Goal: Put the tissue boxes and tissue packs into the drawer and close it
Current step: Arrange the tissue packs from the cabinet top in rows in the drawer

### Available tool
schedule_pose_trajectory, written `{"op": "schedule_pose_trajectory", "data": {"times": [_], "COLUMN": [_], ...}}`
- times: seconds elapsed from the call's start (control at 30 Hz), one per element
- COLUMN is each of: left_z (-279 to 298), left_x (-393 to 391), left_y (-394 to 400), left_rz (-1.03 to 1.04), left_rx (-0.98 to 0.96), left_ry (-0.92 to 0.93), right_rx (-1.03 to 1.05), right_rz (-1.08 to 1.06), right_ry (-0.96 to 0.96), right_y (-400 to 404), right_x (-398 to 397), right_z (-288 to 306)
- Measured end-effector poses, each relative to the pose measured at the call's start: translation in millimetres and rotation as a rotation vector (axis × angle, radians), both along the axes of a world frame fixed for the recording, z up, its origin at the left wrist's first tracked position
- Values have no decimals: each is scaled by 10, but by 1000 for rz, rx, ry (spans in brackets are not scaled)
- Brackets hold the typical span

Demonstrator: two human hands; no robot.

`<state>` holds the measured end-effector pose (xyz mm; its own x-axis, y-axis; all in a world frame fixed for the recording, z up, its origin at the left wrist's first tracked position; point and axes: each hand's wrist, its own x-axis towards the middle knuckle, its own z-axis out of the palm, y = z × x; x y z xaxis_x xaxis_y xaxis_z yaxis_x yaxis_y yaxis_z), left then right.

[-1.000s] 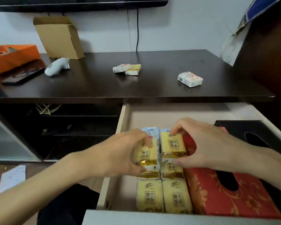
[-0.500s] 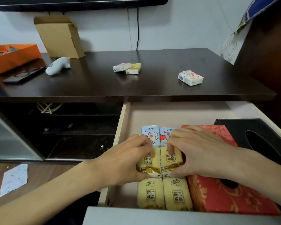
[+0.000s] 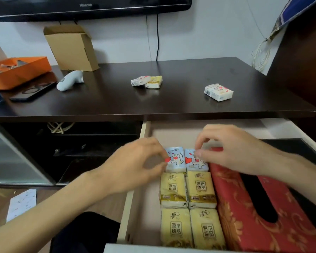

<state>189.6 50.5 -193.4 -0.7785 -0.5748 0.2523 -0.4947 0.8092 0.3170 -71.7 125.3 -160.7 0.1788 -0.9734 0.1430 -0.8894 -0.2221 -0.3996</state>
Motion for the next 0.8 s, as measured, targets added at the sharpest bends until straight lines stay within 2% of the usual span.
{"op": "schedule_pose_trajectory", "data": {"times": [0.07,0.13,0.23,0.37,0.47,0.6,0.67,0.8], "left_z": [128,246,396,488,454,357,297,220], "left_x": [30,-9,-182,-493,-658,-664,-607,-429], "left_y": [-228,-519,-1080,-1820,-2215,-2508,-2526,-2380], "left_rz": [61,136,283,491,636,684,658,624], "left_rx": [29,13,-38,-69,2,145,118,59], "left_ry": [105,192,235,150,80,-28,-46,49], "right_rx": [-100,-185,-245,-158,-133,-170,-164,-147], "right_rz": [-45,-135,-311,-463,-518,-450,-367,-253], "right_ry": [-160,-196,-100,-39,72,77,37,-98], "right_y": [-211,-477,-891,-1295,-1448,-1515,-1522,-1537], "right_x": [-143,-325,-548,-592,-548,-462,-428,-442], "right_z": [72,123,141,66,-21,-13,21,57]}}
